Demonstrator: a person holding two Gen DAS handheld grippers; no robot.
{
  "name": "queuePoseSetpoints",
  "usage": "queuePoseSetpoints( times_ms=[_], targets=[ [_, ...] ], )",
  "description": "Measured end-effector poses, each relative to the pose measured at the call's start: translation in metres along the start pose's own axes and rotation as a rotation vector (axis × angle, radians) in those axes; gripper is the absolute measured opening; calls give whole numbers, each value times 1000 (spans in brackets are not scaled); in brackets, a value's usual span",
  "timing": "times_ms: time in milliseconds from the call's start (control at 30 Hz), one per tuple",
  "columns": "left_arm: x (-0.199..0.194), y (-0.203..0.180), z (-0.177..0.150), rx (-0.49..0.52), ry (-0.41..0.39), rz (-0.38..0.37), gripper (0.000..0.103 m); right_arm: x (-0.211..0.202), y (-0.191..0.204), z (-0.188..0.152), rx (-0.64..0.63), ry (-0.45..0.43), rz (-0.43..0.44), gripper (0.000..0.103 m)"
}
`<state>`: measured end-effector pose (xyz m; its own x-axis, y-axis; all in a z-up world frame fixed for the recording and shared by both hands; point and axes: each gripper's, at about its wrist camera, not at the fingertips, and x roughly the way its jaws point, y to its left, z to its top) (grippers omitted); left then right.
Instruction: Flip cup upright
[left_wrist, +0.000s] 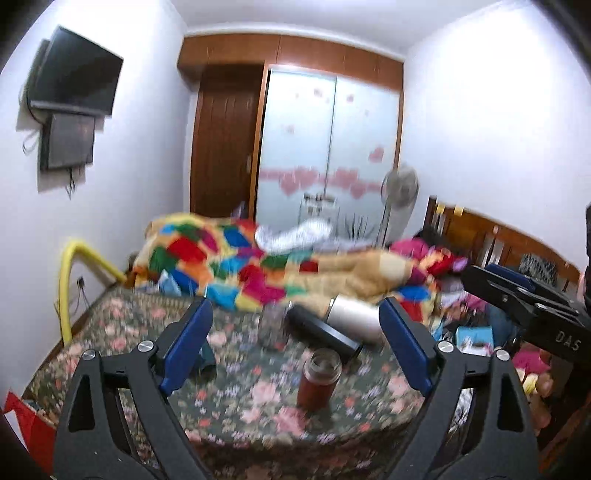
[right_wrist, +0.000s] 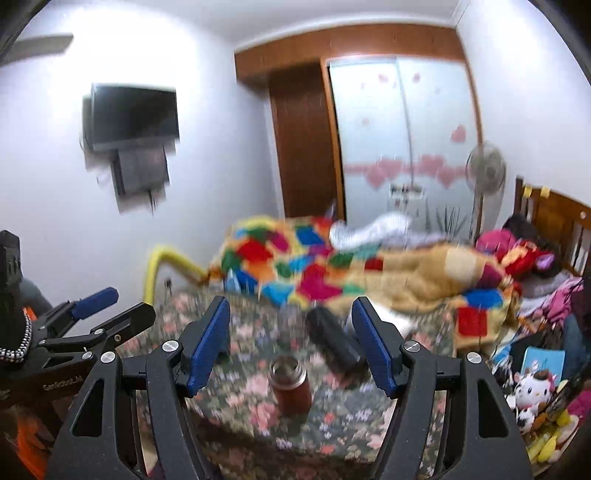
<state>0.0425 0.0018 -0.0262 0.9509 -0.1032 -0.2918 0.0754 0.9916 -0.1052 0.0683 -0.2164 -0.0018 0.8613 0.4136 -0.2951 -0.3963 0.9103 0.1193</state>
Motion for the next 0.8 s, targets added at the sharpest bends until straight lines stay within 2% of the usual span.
queuePoseSetpoints(
  times_ms=[167,333,500,800],
  targets=[
    [-41,-12,11,2,-109,0,93,-39,10,5,-13,-119,-20,66],
    [-71,-22,10,30,-184,33,99,-53,18,4,-17,-177,-38,77],
    [-83,-25,5,40,-201,64,103,-57,20,-4,-21,-201,-93,101],
    [-80,-27,3,36,-184,77,103,-59,21,-13,-35,-181,-116,103]
  ],
)
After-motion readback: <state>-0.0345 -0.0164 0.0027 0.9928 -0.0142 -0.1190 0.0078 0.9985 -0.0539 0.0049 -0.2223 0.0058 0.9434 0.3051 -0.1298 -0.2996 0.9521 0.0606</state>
